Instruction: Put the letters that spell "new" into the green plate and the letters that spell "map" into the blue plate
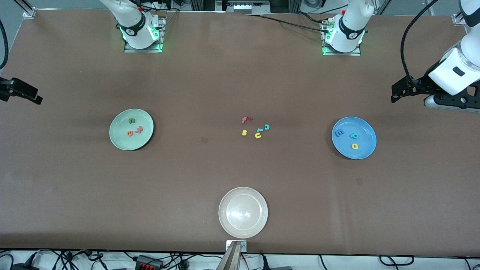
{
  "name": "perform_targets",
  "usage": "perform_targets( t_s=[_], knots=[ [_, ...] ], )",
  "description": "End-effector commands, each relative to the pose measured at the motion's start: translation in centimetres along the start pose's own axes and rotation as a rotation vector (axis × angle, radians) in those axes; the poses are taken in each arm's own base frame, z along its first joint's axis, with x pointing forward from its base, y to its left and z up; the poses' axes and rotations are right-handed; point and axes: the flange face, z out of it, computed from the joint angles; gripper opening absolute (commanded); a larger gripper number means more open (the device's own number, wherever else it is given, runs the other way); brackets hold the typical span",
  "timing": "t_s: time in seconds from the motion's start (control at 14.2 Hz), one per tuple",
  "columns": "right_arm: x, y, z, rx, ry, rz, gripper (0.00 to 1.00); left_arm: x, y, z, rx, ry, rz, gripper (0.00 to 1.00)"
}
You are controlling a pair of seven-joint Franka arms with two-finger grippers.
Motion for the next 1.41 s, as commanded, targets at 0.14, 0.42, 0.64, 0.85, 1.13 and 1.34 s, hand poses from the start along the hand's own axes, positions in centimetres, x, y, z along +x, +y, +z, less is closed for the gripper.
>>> perform_targets(
  t_s=[0.14,0.42,0.64,0.85,1.13,1.34],
  knots=[
    [-2.9,0.5,0.5,-0.014,-0.01,0.005,1.0,-0.4,-0.1,-0.3,-0.006,-0.001,0.017,1.0],
    [-3.6,0.8,0.8,-0.015,-0.01,0.006,1.0,-0.4,-0.1,-0.3,-0.006,-0.001,0.017,1.0],
    [-3.6,0.8,0.9,-0.016,-0.013,0.006,1.0,-0.4,0.0,-0.2,-0.007,-0.009,0.015,1.0],
    [-3.4,0.8,1.2,-0.016,-0.014,0.005,1.0,-0.4,0.0,-0.2,-0.007,-0.009,0.015,1.0],
    [-3.5,0.8,1.9,-0.016,-0.018,0.005,1.0,-0.4,-0.1,-0.2,-0.007,-0.007,0.013,1.0],
    [-3.5,0.7,1.8,-0.015,-0.019,0.004,1.0,-0.4,0.0,-0.2,-0.007,-0.009,0.013,1.0]
  ],
)
